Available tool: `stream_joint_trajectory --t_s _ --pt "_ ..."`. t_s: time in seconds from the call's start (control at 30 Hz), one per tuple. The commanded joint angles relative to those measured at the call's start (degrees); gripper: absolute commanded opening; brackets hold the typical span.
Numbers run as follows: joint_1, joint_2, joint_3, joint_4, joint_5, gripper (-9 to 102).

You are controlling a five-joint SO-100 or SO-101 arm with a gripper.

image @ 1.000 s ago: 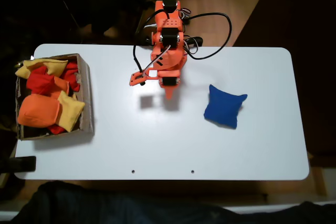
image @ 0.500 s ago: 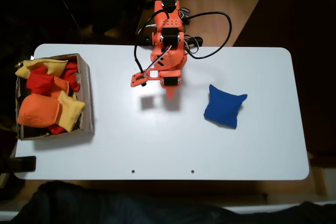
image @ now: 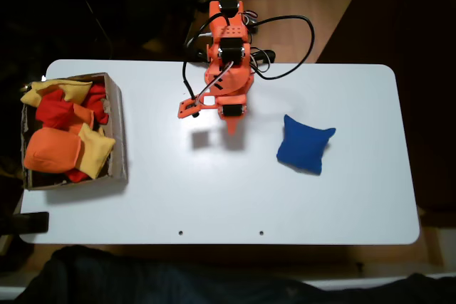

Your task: Grasp a bag and put it in the box.

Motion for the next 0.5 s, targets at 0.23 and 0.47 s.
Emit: stream_joint_trajectory --t_s 0.23,0.47 --pt "-0.35 0.09 -2.11 0.18 -0.35 0" --pt "-0.53 -3.43 -3.87 -1.41 -0.09 0"
